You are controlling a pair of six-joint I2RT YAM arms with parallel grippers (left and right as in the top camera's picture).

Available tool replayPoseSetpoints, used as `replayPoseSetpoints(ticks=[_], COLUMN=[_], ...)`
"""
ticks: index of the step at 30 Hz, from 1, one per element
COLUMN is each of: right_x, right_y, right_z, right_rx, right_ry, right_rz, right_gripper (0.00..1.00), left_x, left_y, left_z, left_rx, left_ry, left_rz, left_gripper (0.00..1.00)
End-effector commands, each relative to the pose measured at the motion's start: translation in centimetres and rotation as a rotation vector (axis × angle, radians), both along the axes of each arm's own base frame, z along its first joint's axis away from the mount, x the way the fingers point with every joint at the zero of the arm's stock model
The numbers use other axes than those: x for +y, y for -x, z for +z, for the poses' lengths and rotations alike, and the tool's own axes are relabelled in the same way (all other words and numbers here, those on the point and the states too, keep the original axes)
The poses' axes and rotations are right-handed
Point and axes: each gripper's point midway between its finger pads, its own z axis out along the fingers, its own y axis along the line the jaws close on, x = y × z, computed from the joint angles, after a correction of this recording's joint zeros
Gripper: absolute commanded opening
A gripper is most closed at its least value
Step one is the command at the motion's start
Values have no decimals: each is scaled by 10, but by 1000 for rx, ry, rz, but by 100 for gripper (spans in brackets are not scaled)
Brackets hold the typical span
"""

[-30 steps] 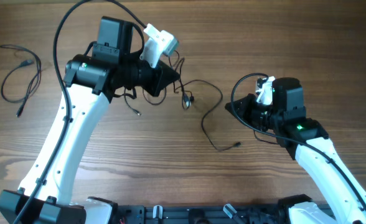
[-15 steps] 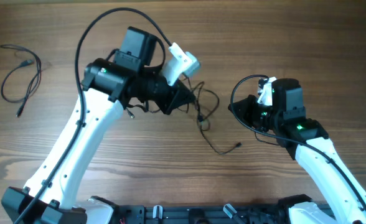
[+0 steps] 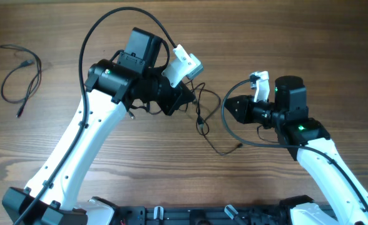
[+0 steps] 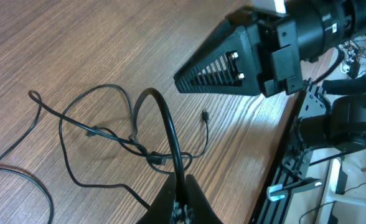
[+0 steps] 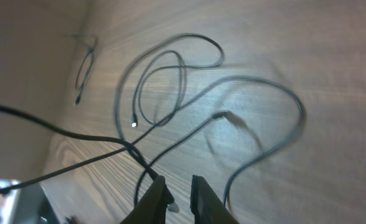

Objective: Untangle cables
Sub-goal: 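Lift the cable with the left gripper while the right gripper holds, then pull both grippers apart, stretching the black cable across the table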

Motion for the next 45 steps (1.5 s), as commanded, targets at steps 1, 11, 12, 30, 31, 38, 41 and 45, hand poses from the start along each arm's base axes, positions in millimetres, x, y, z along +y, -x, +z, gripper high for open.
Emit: replayPoseSetpoints(ticks=[1, 11, 12, 30, 31, 38, 41, 45], right_x=[6, 3, 4, 70, 74, 44, -37, -134], right_y=[0, -16, -18, -18, -15, -59, -101, -112], right_z=[9, 10, 7, 10, 10, 23, 32, -2], right_rx=[-131, 81, 138, 368, 373, 160, 40, 102], right_ry=[40, -120, -160, -586, -583, -581, -598, -562], right_rz=[116, -109, -149, 221, 231, 91, -128, -393], right_gripper=[17, 56, 58, 55, 55, 4, 4, 4], left_x=[-7, -18, -19, -24, -25, -24, -16, 3], left_y=[4, 17, 18, 25, 26, 33, 50, 54], left_z=[6, 18, 19, 26, 27, 26, 18, -1], left_rx=[-5, 45, 50, 75, 77, 116, 164, 166], left_ry=[47, 142, 153, 205, 209, 211, 172, 37], left_rz=[-49, -100, -107, -138, -140, -144, -180, -169], left_gripper=[4, 4, 4, 4, 4, 4, 4, 4])
